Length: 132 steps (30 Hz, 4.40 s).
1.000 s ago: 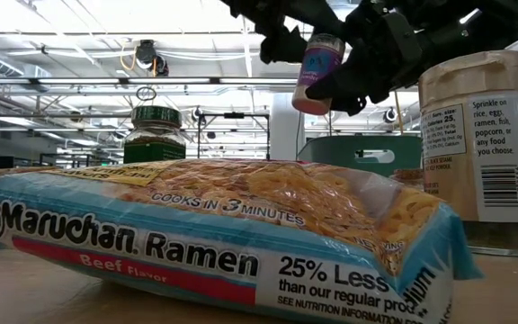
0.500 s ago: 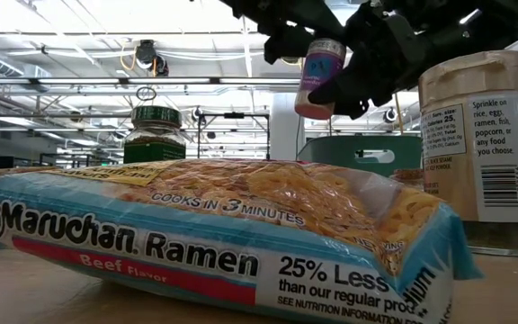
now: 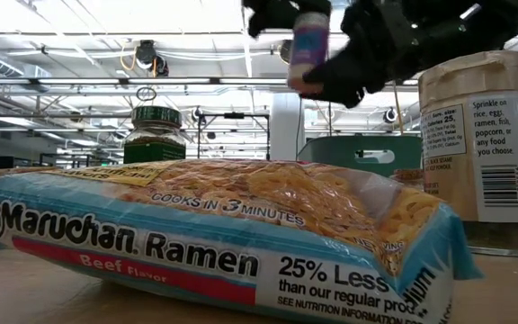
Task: Pick & Place Food Item
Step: Put the purple spice bottle into the orange bin, then put the brown spice bottle into the orange bin
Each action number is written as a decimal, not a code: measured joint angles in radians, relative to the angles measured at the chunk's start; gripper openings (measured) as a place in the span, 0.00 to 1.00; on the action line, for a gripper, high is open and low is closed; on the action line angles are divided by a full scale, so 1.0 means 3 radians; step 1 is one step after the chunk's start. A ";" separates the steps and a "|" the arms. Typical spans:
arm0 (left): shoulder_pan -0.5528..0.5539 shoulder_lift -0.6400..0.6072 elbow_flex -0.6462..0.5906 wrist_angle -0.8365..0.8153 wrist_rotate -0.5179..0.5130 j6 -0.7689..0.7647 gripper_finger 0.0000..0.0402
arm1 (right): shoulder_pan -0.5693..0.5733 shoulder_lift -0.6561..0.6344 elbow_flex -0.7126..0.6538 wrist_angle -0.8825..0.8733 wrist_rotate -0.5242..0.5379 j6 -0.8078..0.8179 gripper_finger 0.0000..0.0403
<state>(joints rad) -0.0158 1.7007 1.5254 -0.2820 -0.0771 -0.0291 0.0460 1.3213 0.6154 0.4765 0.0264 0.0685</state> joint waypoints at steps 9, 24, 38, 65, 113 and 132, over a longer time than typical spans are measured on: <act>-0.0045 -0.0597 -0.0442 0.0038 -0.0820 0.0172 0.52 | 0.0005 -0.0467 -0.0020 -0.0535 -0.0002 0.0002 0.71; 0.1418 -0.1184 -0.2556 0.2439 -0.0919 0.0301 0.52 | 0.0006 -0.0658 -0.0065 -0.0432 0.0133 0.0169 0.69; 0.2287 -0.0192 -0.2599 0.2972 -0.0220 -0.0174 0.52 | 0.0006 -0.0661 -0.0147 -0.0215 0.0259 0.0179 0.69; 0.2333 0.0123 -0.2589 0.2815 -0.0699 -0.0521 0.56 | 0.0006 -0.0661 -0.0147 -0.0228 0.0257 0.0170 0.69; 0.1427 -0.1401 -0.2598 0.2381 -0.0673 -0.0105 0.85 | 0.0271 -0.0405 -0.0071 -0.0464 0.0248 0.0632 0.69; 0.1071 -0.1421 -0.2598 0.2311 -0.0439 -0.0173 0.84 | 0.0804 0.0767 0.0778 -0.1599 0.0418 0.0628 0.65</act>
<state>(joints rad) 0.3055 1.2743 0.7460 0.4114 -0.2088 -0.0810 0.2872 1.5515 0.8490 -0.0033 0.1517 0.2568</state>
